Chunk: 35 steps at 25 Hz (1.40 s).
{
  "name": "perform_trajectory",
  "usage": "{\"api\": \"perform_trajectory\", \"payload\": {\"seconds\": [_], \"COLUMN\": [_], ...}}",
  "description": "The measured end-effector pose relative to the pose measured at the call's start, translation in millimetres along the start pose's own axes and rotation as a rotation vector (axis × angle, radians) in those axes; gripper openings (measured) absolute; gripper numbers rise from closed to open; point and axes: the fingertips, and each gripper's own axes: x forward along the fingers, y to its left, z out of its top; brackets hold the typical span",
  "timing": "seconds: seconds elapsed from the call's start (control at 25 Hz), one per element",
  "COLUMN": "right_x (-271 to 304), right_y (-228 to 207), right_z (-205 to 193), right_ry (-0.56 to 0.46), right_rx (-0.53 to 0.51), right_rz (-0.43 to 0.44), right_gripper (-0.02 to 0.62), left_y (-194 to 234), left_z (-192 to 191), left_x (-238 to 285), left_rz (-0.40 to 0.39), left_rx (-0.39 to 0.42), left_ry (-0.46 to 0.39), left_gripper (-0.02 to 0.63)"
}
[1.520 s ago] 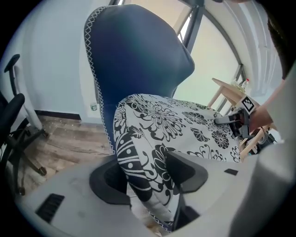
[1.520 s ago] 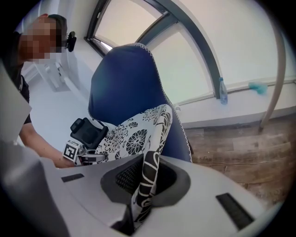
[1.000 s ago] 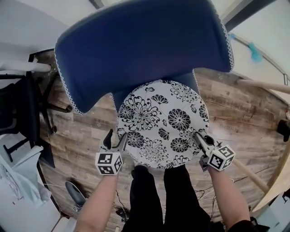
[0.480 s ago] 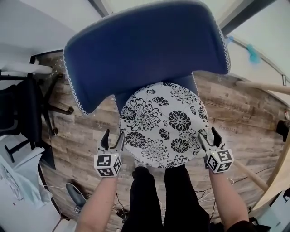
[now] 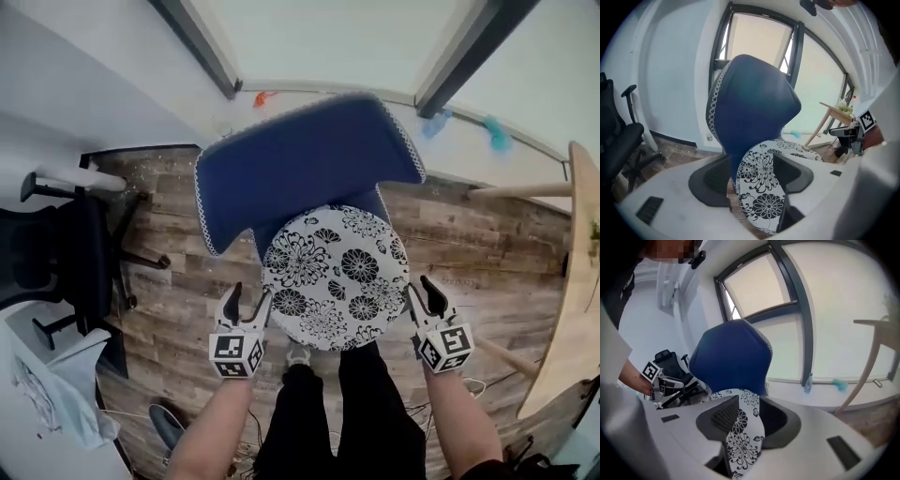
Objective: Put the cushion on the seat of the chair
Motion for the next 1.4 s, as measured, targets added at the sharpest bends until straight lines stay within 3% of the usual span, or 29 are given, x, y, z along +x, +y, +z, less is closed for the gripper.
{"api": "perform_trajectory", "payload": {"seconds": [0.32,0.52,0.8,0.88,1.0,1.2,1.4], "right_x": [-48.2,-72.2,-119.5,-132.1,-151.3,-185.3,-200.8], "right_y": [24.4,40.8,66.3,75.2,86.3,96.2,101.6], "right_z": [88.0,137.3,207.2,224.5,249.1,282.7,298.9], "right_ry": [-0.096,-0.146,-0.251,-0.265,-0.283,-0.343,-0.378], "right_rx": [-0.052,-0.043,0.021,-0.009,-0.054,-0.035,-0.080], "right_rz": [0.012,0.013,0.041,0.049,0.052,0.031,0.005], "right_gripper": [0.153,0.152,0.109,0.101,0.095,0.080,0.058], "left_y": [-26.0,-26.1,-37.0,-43.4,-52.8,-57.8,-55.2], "left_z": [93.2,144.0,212.5,230.4,250.5,267.0,281.6], "left_x": [-52.6,-92.1,-140.3,-153.1,-169.8,-203.5,-223.2], "left_rz": [-0.063,-0.097,-0.116,-0.115,-0.122,-0.136,-0.142], "left_rx": [0.089,0.061,0.110,0.134,0.146,0.132,0.135], "left_ry": [-0.104,-0.177,-0.286,-0.319,-0.356,-0.385,-0.396], "left_gripper": [0.245,0.245,0.245,0.245,0.245,0.235,0.225]}}
